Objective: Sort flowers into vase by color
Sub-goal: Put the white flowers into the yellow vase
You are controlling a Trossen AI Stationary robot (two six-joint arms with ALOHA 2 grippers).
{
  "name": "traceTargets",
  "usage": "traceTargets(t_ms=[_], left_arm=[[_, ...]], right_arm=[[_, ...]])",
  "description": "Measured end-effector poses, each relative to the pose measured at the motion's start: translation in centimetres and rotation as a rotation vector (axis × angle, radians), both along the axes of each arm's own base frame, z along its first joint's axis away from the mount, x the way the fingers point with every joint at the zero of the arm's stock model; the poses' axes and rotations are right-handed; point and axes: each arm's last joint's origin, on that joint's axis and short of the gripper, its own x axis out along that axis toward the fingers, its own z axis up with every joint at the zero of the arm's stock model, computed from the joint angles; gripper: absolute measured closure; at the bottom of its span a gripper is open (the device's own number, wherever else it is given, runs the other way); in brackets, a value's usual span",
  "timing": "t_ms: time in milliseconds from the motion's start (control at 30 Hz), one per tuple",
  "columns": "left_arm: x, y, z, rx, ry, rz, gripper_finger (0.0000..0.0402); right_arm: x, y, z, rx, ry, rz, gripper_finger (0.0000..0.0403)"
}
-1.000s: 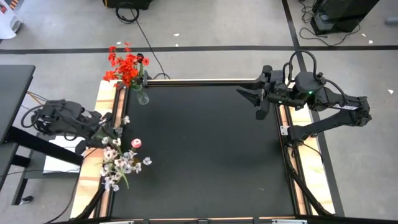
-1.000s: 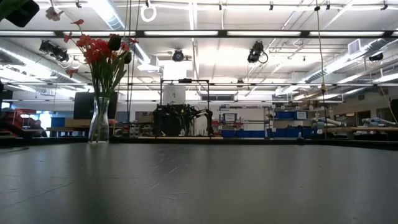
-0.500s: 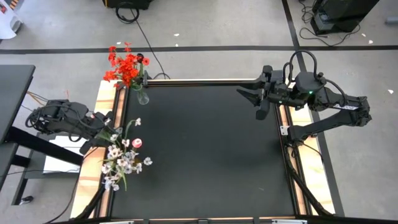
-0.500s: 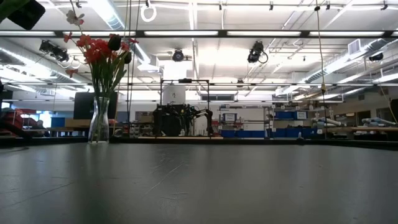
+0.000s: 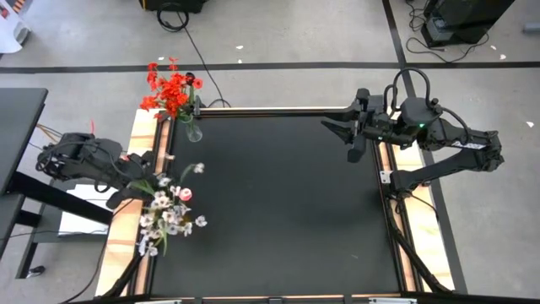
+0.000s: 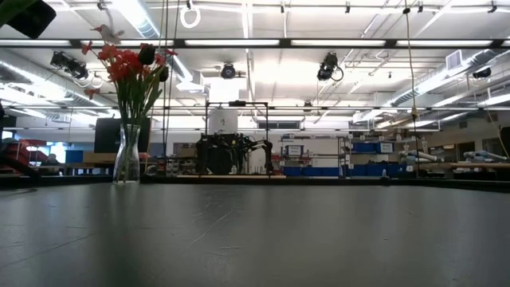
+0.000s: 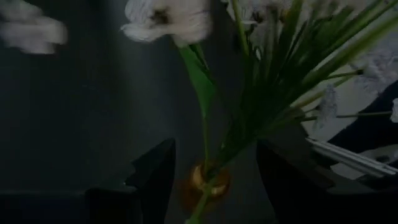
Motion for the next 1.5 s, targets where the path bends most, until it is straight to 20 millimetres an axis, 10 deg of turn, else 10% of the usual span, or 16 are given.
traceTargets(t_ms=[867,1500], left_arm=[[2.0,-0.2,0.7,-0.014,0.255,0.153,0.0173],[0.3,0.1,6.8,-0.07,-0.137,0.103,0.0173]], right_arm=[[0.0,0.0,0.0,0.0,0.0,0.001,0.0273],[0.0,0.0,0.0,0.0,0.0,0.0,0.0273]])
